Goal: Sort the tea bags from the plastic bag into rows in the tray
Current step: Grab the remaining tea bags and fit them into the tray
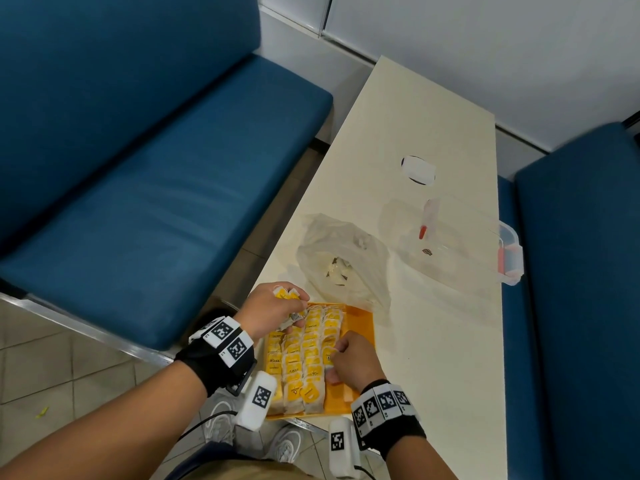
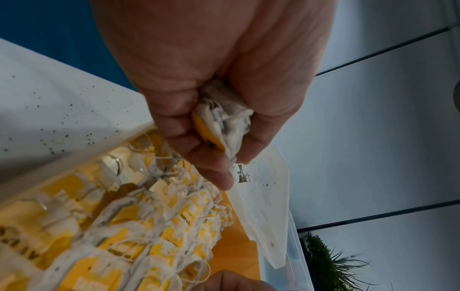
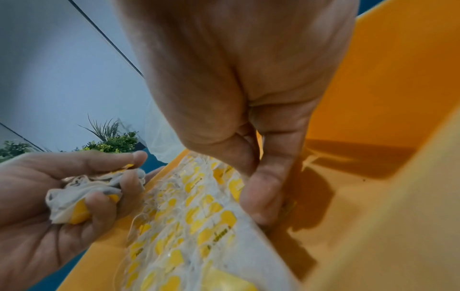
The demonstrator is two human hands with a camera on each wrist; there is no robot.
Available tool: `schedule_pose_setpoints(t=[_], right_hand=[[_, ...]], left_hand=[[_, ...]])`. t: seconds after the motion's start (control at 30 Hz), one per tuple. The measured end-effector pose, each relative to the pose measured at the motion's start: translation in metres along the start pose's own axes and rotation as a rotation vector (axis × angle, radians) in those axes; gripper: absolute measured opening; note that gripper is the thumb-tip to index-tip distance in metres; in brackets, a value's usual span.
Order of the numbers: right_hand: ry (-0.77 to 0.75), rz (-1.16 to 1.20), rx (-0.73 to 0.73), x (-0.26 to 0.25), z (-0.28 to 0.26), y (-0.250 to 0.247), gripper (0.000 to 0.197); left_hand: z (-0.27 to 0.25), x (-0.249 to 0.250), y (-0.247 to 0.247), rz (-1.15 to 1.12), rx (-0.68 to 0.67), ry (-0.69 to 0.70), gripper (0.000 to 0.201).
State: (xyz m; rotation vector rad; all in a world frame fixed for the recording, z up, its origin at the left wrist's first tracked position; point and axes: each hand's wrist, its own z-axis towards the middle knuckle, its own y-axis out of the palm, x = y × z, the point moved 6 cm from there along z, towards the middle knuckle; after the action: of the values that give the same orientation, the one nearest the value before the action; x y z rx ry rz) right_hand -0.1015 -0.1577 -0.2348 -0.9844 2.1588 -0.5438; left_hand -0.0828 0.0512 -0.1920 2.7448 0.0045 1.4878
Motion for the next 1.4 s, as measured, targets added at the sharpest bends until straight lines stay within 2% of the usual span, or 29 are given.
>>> schedule_pose_setpoints(t=[0.13,0.2,0.27,0.33,0.4,0.47,0.6,0.73,0.9,1.3,1.4], right_hand=[[-0.021,-0.03,0.03,-0.007,-0.008,-0.004,0.021],[-0.083,-0.109,0.089,-0.017,-0.014,-0.013,0.014],[-0.235,-0.129,0.209,-0.036,-0.025,-0.028,0.013],[-0.443,-0.013,0.283,-0.061,-0.041,-0.041,0.016],[-0.611,0.121,0.265,-0.082,-0.055,-0.046,0.023],[-0.683,0.193,0.185,-0.093,-0.06,-0.043,0.033],[-0.673,0.172,0.109,-0.097,-0.057,-0.035,0.037],[-0.615,0.23,0.101,-0.094,-0.054,-0.036,0.035],[-0.588,0.311,0.022,-0.09,-0.052,-0.036,0.036],[-0.652,0.176,0.032,-0.094,-0.056,-0.041,0.041],[-0.656,0.169,0.069,-0.095,-0.057,-0.043,0.03]], left_hand=[[0.0,0.0,0.001,-0.052,-0.025,-0.024,0.009],[-0.001,0.001,0.0,-0.127,-0.035,-0.032,0.015],[-0.003,0.003,-0.001,-0.164,-0.04,-0.015,0.02],[-0.008,0.004,0.002,-0.201,-0.088,-0.024,0.023],[-0.013,0.007,0.01,-0.246,-0.181,-0.056,0.027],[-0.016,0.009,0.018,-0.289,-0.247,-0.092,0.034],[-0.016,0.007,0.022,-0.331,-0.287,-0.123,0.044],[-0.018,0.005,0.019,-0.355,-0.313,-0.157,0.043],[-0.017,0.0,0.015,-0.314,-0.292,-0.168,0.042],[-0.024,0.006,0.02,-0.224,-0.318,-0.165,0.042],[-0.024,0.009,0.022,-0.233,-0.341,-0.172,0.044]])
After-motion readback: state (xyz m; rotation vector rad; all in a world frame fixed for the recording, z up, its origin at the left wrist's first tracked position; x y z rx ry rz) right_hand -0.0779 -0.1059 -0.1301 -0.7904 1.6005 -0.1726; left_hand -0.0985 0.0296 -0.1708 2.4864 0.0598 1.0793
